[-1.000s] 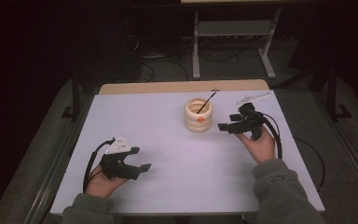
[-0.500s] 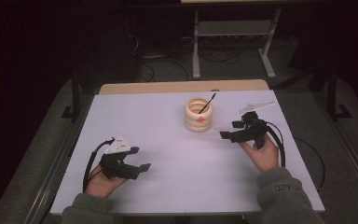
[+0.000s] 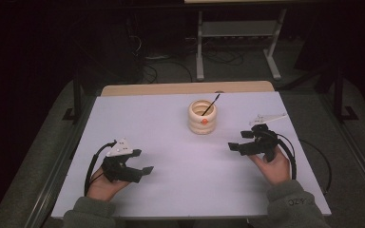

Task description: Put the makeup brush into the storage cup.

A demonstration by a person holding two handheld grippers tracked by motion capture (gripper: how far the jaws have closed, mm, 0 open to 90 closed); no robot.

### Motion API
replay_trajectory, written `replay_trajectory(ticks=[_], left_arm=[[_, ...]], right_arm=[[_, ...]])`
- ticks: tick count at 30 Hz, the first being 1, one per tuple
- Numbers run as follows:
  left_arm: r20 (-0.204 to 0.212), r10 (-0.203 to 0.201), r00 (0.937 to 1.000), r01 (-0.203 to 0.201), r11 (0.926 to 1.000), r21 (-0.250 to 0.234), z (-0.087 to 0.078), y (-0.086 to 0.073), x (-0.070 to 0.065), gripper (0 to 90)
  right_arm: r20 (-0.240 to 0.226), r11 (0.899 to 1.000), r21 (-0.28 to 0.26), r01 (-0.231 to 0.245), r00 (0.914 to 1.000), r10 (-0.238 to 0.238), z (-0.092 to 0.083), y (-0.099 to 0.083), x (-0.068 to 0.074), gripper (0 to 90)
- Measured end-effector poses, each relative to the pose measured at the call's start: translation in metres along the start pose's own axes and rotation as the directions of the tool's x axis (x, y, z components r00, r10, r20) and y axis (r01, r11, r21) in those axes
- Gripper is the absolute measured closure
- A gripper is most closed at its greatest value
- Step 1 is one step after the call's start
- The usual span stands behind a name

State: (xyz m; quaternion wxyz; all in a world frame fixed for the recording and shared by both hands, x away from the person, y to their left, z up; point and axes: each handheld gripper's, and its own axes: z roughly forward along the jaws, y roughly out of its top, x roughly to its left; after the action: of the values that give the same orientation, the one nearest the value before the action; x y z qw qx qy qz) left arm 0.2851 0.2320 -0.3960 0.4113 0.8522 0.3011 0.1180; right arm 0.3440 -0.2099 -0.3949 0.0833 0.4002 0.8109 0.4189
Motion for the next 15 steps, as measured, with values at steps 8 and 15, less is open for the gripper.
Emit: replay_trajectory(ticks=[8, 15], left_arm=[[-0.008, -0.001, 1.0, 0.001, 1.0, 0.003, 0.001, -0.001, 0.0, 21.8], [-0.009, 0.004, 1.0, -0.004, 0.9999, 0.01, 0.004, -0.002, -0.001, 21.9]], right_arm=[[-0.016, 1.0, -0.005, -0.013, 0.9998, 0.013, -0.006, -0.014, 0.005, 20.4], [-0.009, 1.0, -0.015, -0.014, 0.9999, 0.014, -0.009, -0.03, 0.006, 19.7]])
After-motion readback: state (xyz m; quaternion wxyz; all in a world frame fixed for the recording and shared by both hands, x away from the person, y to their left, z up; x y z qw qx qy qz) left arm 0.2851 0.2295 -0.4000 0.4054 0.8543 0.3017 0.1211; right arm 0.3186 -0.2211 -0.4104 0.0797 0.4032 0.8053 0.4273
